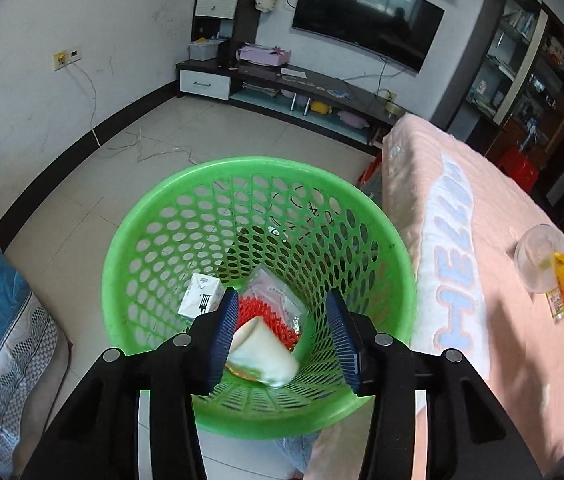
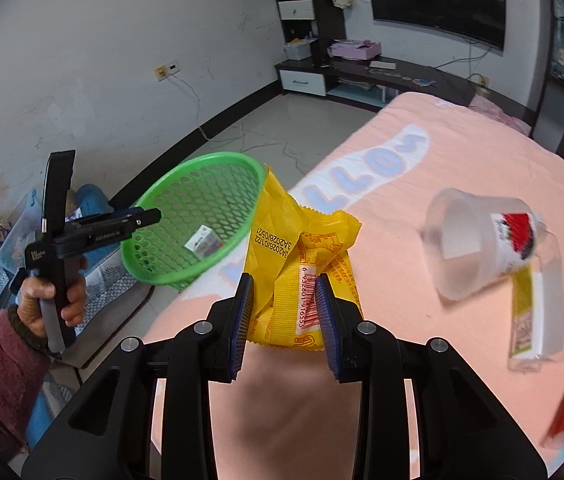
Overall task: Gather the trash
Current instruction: 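Carry the paper cup into the green basket and open the left gripper, then carry the yellow wrapper over the green basket and open the right gripper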
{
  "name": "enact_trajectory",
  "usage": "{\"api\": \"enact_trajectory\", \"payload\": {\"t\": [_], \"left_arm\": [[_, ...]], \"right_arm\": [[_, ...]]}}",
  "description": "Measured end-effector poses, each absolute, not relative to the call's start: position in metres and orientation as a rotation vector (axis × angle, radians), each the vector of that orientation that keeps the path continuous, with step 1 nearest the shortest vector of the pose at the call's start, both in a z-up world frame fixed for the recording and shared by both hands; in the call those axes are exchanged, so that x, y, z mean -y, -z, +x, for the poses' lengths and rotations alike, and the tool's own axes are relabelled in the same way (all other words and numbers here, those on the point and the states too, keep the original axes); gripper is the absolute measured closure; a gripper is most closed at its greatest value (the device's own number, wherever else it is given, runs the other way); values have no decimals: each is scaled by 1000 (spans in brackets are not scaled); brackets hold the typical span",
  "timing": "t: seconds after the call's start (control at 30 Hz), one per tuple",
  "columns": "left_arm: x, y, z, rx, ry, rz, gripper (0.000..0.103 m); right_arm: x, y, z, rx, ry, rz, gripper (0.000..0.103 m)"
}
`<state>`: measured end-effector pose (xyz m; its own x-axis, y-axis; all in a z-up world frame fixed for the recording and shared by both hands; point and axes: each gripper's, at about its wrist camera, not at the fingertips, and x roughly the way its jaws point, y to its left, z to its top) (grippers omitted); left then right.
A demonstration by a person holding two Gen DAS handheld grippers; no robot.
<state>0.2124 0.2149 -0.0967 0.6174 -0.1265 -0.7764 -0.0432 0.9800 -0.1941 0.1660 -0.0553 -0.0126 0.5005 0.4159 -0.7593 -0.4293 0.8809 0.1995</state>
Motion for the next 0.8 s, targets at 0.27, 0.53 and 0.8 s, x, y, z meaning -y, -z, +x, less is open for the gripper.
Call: {"api": "enact_trajectory", "payload": {"t": [0.27,0.53,0.8], "left_arm": [[-226,85,177,-866,-5,-185,49],[-244,81,139,-846,-46,-226,45],[-247,80,117,-836,-61,-228,43]], "right_arm": [[-8,19,198,-922,-595,-53,70],[-83,35,224,-942,-669,-94,67],[-123,50,237,-945,-689,-103,54]]}}
